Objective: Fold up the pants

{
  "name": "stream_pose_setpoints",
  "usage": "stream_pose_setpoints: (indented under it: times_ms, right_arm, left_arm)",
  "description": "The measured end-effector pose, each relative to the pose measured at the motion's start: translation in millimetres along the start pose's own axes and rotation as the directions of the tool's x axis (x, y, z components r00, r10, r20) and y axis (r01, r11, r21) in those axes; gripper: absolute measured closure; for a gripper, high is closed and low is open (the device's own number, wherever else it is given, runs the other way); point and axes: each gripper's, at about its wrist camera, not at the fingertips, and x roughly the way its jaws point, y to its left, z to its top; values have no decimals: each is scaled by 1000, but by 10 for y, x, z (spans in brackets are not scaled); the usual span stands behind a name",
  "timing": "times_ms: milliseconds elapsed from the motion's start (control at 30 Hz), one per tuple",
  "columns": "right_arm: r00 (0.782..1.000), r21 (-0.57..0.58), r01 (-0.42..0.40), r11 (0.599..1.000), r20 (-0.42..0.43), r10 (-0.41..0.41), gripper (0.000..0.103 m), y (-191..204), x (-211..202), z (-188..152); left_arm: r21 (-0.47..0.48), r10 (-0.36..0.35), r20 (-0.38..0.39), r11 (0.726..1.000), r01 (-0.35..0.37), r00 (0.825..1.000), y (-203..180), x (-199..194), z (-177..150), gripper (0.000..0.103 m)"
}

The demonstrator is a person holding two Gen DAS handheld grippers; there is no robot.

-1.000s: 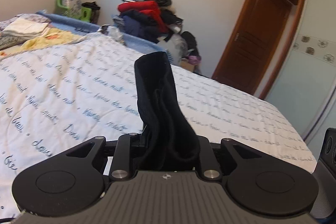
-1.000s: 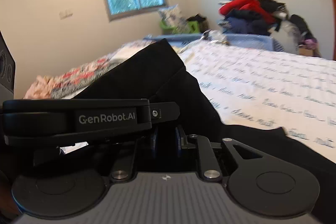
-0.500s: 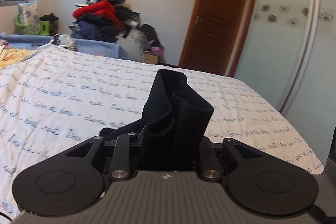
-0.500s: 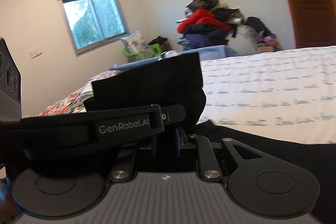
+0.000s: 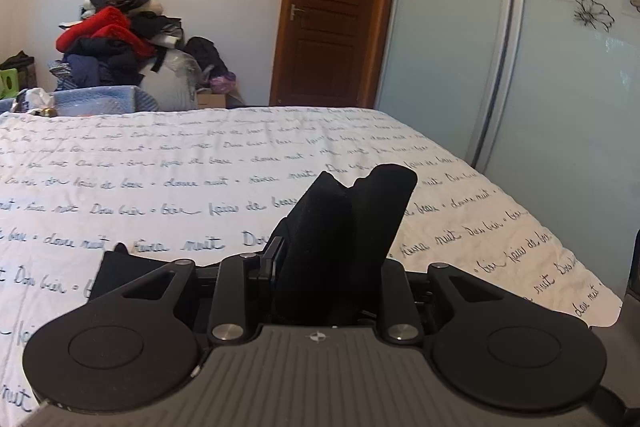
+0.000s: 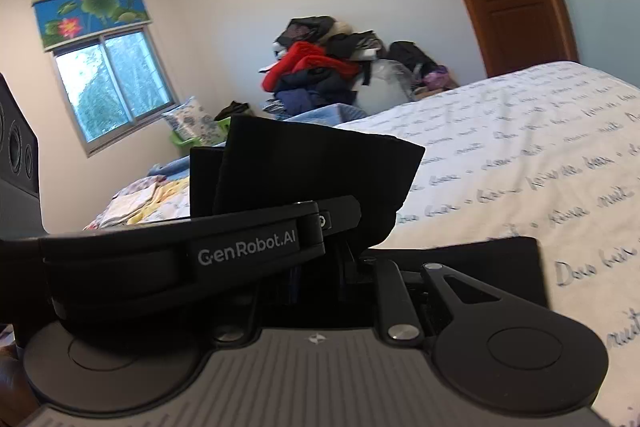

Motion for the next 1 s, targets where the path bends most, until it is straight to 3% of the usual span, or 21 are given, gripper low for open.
stream_pose_setpoints:
  times_ms: [433, 733, 900, 1000]
  right_arm:
    - [998, 100, 65, 993, -16, -64, 85, -560, -151, -198]
    - [989, 130, 142, 981, -61, -135, 85, -753, -231, -317]
    - [969, 92, 244, 965, -64, -239, 84, -850, -373, -324]
    - [928, 42, 371, 928, -54, -368, 74, -902, -477, -299]
  left_arm:
    - [46, -55, -87, 997, 59, 995, -343, 427, -187, 70]
    - [67, -120, -138, 989, 130, 983, -494, 532, -295, 37]
    - [-4, -206, -171, 978, 209, 963, -363, 457, -212, 32]
    - [-69, -243, -148, 970, 235, 959, -160, 315, -80, 28]
